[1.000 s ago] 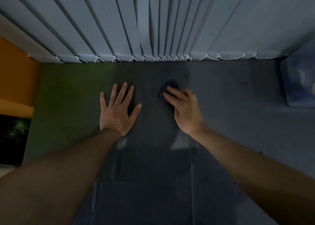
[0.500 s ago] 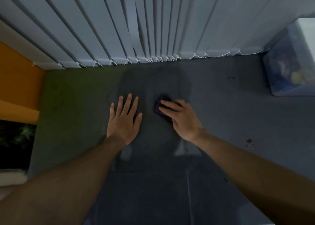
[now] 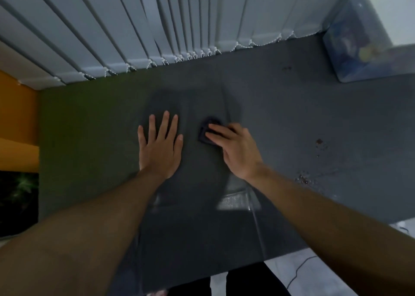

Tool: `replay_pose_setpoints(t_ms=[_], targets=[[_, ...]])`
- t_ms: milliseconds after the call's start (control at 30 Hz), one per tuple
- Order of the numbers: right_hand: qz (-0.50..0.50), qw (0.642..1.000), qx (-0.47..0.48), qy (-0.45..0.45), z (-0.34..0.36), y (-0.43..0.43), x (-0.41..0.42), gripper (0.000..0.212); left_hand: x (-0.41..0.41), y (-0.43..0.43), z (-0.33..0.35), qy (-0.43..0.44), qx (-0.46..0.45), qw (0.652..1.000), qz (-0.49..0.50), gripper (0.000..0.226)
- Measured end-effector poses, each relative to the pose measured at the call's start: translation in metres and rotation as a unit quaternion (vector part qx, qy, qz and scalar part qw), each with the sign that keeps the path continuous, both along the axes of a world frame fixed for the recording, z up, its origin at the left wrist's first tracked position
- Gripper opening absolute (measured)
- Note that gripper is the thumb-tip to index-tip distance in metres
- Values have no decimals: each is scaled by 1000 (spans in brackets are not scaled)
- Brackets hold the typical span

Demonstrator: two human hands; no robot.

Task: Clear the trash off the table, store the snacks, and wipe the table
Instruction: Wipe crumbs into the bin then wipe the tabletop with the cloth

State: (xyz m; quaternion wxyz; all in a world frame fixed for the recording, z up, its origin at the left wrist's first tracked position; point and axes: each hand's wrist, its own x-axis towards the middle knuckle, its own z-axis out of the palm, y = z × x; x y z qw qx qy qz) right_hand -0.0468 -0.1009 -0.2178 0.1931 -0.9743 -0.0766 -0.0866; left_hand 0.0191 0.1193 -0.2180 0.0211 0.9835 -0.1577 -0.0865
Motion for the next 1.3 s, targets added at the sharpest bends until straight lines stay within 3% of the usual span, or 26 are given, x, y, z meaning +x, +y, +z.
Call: replay_pose_setpoints(t_ms=[133,333,400,567,767,833,900,967,1167,1233,1300], targets=[[-160,987,35,3,4,9,-17,53,-3,-1,5,18,17,999,-45,60],[-49,999,21,0,-3,18,-70,54,-7,-12,7,31,13,996,-79,62],[-57,998,2,-6,-2,-2,-76,55,-8,-21,8,35,6,995,-98,62],[-284,958,40,-10,1,-4,-95,54,-11,-53,8,37,0,991,-131,62],[-122,992,-15,-1,-5,-22,-125,51,-6,-108,9,39,-11,986,-160,61],[-181,983,-17,-10,-3,-49,-123,53,-1,-123,9,35,-14,986,-165,61],[-311,950,12,-8,-2,-65,-120,55,5,-140,9,37,-17,986,-159,62],[-363,931,23,-9,-4,-59,-119,58,10,-156,8,41,-16,991,-129,62],[-186,982,-9,-17,-8,-70,-119,57,10,-167,0,8,10,995,-97,63],[-200,980,-18,-19,-8,-92,-104,58,10,-169,0,3,14,996,-93,63],[-298,954,7,-11,-4,-108,-79,59,11,-171,0,-2,15,996,-94,63]])
